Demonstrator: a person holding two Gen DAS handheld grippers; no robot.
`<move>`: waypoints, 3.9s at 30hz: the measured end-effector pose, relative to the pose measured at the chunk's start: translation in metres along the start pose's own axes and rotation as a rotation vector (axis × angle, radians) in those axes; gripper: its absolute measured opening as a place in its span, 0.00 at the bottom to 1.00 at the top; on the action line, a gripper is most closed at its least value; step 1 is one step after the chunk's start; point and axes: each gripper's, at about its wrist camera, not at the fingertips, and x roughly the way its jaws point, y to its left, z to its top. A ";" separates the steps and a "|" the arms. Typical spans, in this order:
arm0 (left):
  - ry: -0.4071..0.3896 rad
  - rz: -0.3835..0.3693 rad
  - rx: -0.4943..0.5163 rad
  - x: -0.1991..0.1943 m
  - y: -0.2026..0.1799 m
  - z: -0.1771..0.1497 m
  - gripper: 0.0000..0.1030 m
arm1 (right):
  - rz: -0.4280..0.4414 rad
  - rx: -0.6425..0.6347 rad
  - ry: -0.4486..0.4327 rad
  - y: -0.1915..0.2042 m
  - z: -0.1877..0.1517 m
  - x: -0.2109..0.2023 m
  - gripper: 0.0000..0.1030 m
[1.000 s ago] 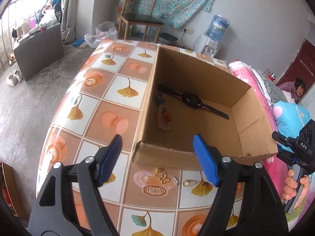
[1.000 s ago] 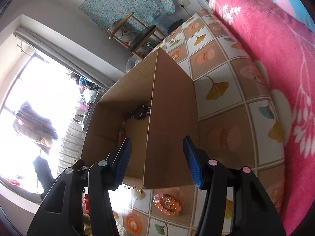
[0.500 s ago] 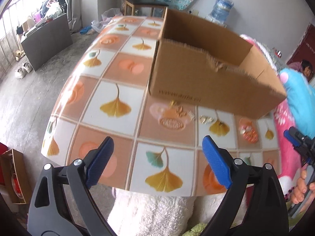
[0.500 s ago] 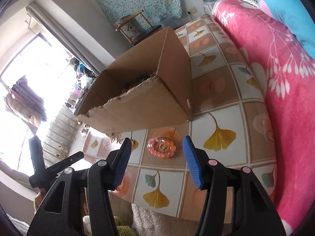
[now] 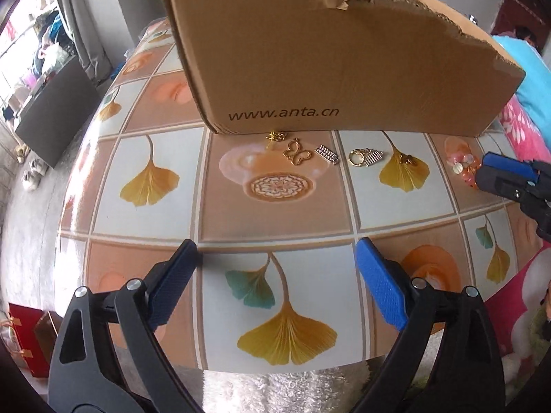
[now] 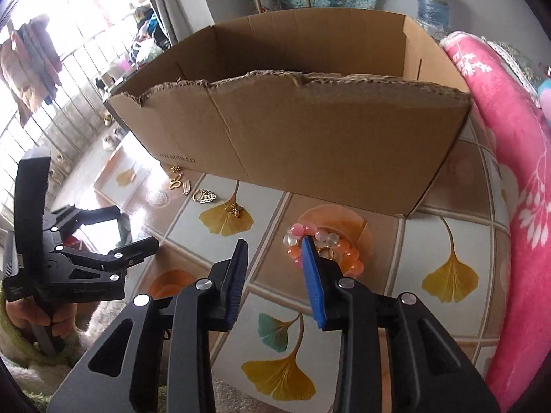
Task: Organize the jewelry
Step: 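Move the right tool toward the gold ring beside the pink-orange bracelet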
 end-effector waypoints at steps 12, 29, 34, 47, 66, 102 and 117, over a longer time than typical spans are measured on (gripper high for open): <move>-0.019 -0.036 0.049 0.005 0.002 0.000 0.92 | -0.108 -0.097 0.114 0.014 0.004 0.023 0.10; -0.015 -0.038 0.059 0.005 -0.001 0.002 0.92 | 0.060 0.326 -0.122 -0.075 0.000 -0.069 0.09; -0.010 -0.034 0.053 0.006 0.000 0.004 0.92 | -0.002 0.306 -0.173 -0.073 -0.002 -0.089 0.09; -0.003 -0.027 0.041 0.008 0.002 0.004 0.92 | -0.118 0.050 0.082 -0.026 -0.022 -0.035 0.26; -0.025 -0.045 0.080 0.005 0.000 -0.001 0.93 | -0.003 -0.145 0.098 0.044 -0.027 0.009 0.59; -0.034 -0.072 0.128 0.006 -0.002 0.001 0.93 | -0.009 -0.128 0.082 0.040 -0.024 0.003 0.94; -0.043 -0.083 0.144 0.007 -0.002 0.003 0.93 | -0.022 0.043 0.000 -0.004 0.002 -0.007 0.48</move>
